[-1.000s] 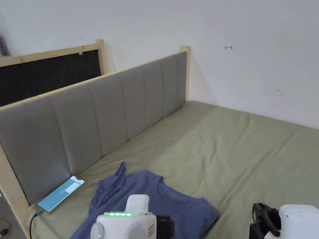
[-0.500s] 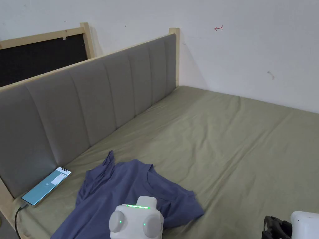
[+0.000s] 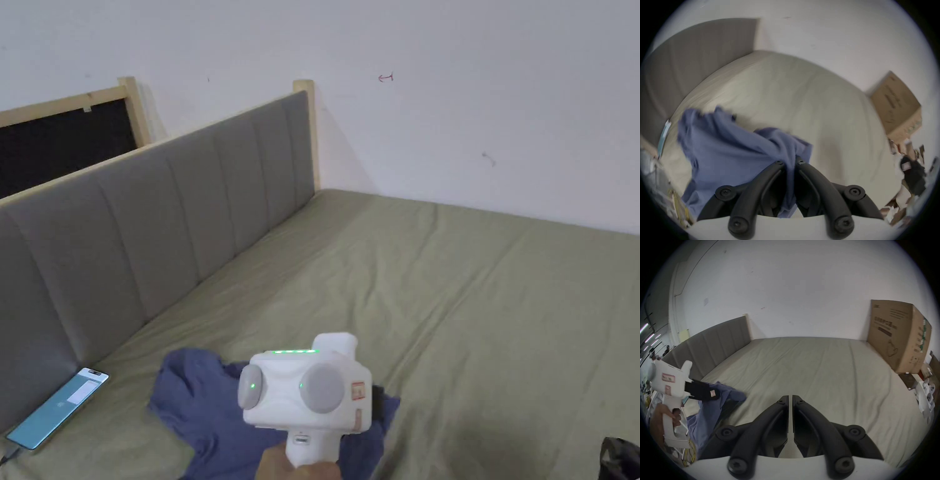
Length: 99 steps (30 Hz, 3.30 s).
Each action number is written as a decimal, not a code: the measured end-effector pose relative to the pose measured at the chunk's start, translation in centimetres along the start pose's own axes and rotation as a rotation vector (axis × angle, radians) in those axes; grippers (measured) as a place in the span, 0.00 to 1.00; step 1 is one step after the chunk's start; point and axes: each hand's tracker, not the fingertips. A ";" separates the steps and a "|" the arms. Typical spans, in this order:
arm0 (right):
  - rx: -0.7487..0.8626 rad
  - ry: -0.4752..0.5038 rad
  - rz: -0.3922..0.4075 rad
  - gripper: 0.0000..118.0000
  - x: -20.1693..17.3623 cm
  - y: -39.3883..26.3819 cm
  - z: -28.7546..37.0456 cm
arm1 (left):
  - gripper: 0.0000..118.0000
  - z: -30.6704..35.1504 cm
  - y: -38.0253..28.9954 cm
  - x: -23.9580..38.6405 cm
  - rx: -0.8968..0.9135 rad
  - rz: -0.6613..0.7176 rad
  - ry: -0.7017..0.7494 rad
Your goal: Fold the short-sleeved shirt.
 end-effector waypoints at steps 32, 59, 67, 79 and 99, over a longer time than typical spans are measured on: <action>0.005 -0.450 -0.312 0.05 19.9 -4.2 13.2 | 0.06 -4.7 -14.0 33.5 -0.283 -0.491 -0.458; -0.231 -0.224 -0.131 0.05 13.3 -6.3 3.0 | 0.65 -12.8 -6.9 3.0 -0.280 -0.041 0.233; -0.230 -0.164 -0.139 0.17 14.0 -5.9 2.1 | 0.03 -9.0 -5.9 3.8 -0.199 -0.091 0.204; -0.161 0.074 -0.255 0.97 15.1 1.5 -7.4 | 0.03 -6.0 -5.1 2.9 -0.137 -0.016 0.110; -0.637 -0.024 0.109 0.18 14.4 -0.4 -25.3 | 0.03 -6.8 -5.3 2.0 -0.156 0.006 0.096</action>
